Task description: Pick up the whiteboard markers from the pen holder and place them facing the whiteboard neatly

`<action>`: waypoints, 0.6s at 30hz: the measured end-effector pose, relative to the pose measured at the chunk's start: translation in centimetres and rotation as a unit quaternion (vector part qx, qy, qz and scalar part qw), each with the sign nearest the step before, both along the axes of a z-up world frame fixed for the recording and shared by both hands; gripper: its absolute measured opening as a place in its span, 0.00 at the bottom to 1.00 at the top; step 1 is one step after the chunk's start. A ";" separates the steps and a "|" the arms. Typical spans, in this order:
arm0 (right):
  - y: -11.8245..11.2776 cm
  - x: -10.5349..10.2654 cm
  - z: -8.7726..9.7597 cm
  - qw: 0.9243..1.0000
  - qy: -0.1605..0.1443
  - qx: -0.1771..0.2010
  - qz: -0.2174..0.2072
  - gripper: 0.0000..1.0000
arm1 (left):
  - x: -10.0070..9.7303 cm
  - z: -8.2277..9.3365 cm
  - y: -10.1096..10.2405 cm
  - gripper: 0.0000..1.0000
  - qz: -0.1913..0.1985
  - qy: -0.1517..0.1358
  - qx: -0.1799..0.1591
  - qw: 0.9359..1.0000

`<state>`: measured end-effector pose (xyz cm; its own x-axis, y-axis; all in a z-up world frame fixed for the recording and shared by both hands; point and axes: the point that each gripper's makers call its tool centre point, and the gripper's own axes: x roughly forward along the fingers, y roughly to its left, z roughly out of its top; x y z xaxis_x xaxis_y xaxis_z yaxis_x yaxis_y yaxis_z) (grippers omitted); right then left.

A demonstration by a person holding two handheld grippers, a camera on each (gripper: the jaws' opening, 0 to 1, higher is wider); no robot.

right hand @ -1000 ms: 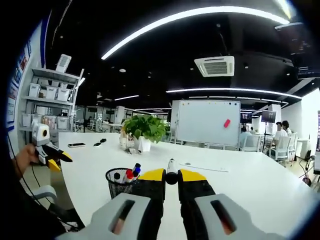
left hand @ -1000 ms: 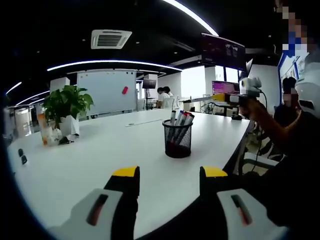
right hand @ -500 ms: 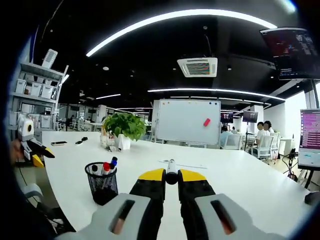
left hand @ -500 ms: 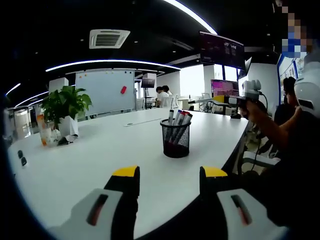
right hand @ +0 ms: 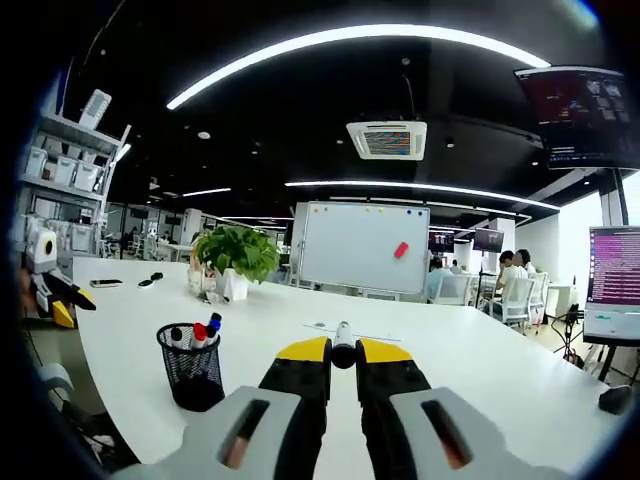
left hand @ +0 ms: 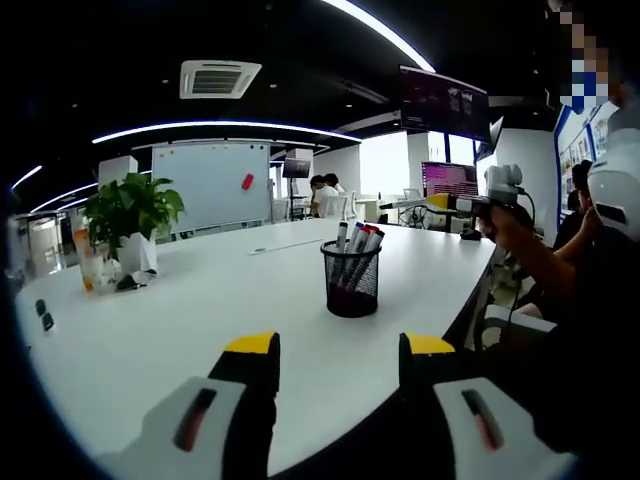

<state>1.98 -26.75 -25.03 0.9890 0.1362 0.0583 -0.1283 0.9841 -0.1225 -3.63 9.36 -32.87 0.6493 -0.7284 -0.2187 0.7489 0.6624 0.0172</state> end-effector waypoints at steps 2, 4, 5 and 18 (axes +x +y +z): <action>-0.2 0.0 -0.2 1.000 0.003 -0.001 -0.006 0.13 | -0.1 -0.2 -0.1 0.49 -0.001 0.002 0.002 1.000; -0.4 0.1 -0.6 1.000 0.004 -0.004 -0.012 0.13 | -0.1 -0.2 -0.1 0.49 0.000 0.003 0.003 1.000; -0.5 0.2 -0.8 1.000 0.007 -0.006 -0.015 0.13 | 0.0 -0.2 -0.1 0.49 0.001 0.003 0.003 1.000; -2.4 0.8 -2.5 0.999 0.024 0.001 -0.043 0.13 | 0.0 0.1 -0.1 0.49 0.001 -0.001 0.001 1.000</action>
